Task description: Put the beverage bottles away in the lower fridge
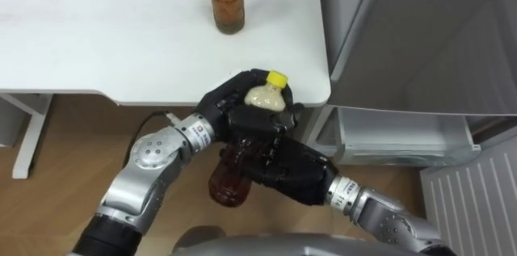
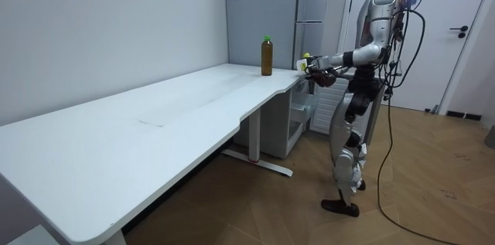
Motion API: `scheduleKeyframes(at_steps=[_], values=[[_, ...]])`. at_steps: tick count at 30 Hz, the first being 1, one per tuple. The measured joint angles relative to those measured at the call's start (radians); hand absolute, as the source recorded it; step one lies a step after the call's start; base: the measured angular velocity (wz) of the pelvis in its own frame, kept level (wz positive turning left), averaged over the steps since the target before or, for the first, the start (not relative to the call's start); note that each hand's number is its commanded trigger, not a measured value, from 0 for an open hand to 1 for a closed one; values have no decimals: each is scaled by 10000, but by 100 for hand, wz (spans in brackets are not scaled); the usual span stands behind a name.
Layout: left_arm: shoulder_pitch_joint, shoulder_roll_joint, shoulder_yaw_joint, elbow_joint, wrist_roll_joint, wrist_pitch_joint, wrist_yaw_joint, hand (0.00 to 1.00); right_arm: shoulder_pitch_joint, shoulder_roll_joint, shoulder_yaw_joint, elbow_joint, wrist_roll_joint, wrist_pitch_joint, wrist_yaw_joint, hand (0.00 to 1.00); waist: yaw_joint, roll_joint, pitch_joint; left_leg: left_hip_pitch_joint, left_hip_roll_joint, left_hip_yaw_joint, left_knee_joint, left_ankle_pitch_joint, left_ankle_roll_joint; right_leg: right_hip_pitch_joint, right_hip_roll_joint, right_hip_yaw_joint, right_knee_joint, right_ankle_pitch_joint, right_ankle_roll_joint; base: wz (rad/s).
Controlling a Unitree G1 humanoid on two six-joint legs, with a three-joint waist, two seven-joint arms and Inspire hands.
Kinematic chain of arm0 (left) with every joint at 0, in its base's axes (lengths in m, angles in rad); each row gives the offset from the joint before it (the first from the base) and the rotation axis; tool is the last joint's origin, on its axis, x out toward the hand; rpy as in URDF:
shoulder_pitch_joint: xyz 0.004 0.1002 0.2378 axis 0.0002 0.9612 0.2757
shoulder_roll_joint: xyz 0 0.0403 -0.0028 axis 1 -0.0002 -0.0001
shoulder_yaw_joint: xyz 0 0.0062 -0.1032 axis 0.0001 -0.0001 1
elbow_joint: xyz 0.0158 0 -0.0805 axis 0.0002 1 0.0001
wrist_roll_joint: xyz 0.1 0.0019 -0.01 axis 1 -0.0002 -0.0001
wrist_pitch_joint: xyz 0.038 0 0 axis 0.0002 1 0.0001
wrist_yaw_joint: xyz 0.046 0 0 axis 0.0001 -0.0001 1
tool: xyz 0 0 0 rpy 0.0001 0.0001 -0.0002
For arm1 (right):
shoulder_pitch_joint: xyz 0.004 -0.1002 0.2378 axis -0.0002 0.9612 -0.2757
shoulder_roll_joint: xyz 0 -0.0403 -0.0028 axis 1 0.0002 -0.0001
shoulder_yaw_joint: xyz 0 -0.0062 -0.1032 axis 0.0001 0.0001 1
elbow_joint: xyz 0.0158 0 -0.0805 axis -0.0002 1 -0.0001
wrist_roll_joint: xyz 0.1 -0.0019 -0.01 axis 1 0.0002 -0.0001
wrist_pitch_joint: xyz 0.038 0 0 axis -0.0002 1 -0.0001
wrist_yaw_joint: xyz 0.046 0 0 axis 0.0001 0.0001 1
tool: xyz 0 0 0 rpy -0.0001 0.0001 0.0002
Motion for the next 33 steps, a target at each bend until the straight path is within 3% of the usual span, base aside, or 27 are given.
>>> scheduleKeyframes(at_steps=[10,16,17,18,33], values=[[-17,2,7,-36,-57,14,37,100,-3,27,9,2,-77,-88,-214,100,-22,-38,-2,23,-7,0,20,2,3,36,-6,-9,-4,0,0,0],[-15,18,5,-22,-101,14,39,100,-1,24,21,2,-80,-88,-228,100,-24,-8,39,-3,-6,-3,-40,1,4,34,-3,-29,1,5,-7,0],[-15,17,5,-22,-101,14,38,36,-2,24,21,2,-80,-88,-228,100,-24,-5,41,-6,-5,-4,-42,1,4,31,-2,-32,1,5,-7,0],[-15,17,5,-22,-102,14,38,0,-2,24,21,2,-80,-88,-228,100,-24,-5,40,-6,-5,-4,-45,1,4,29,-2,-35,1,5,-7,0],[-15,3,81,-112,-197,15,39,0,-25,23,-5,-54,-93,-109,-192,100,-74,-13,29,16,-6,0,6,3,5,12,-4,-8,-6,6,-8,0]])
